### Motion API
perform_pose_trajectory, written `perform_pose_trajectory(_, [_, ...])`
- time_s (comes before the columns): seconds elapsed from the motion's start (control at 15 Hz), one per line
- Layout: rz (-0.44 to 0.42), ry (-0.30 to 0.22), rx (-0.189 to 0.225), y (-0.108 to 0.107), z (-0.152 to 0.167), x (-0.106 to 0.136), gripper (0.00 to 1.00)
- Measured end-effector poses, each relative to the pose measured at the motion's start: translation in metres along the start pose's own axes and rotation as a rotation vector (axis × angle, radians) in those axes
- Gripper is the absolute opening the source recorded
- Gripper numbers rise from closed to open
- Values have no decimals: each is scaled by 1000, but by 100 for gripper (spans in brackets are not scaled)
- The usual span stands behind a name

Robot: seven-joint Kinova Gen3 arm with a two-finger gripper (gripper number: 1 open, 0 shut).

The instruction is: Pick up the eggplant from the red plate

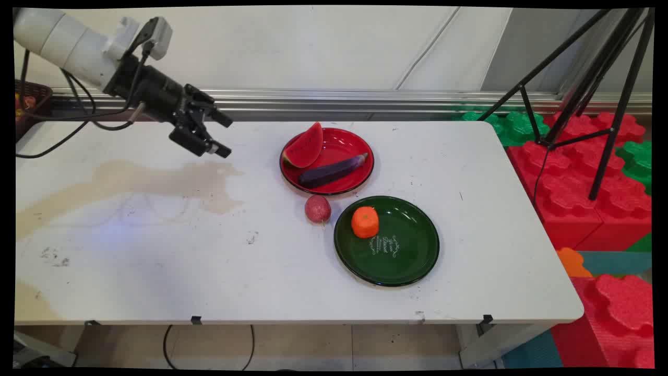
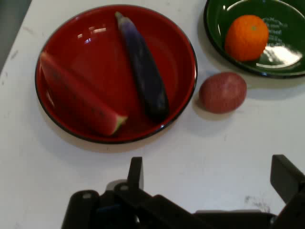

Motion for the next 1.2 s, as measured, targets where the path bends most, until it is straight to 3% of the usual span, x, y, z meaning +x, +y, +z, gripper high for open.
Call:
perform_pose_trajectory(0.4, [40,15,5,-6,25,28,100])
perform_pose_trajectory(1.2, [87,-40,17,-21,118,73,100])
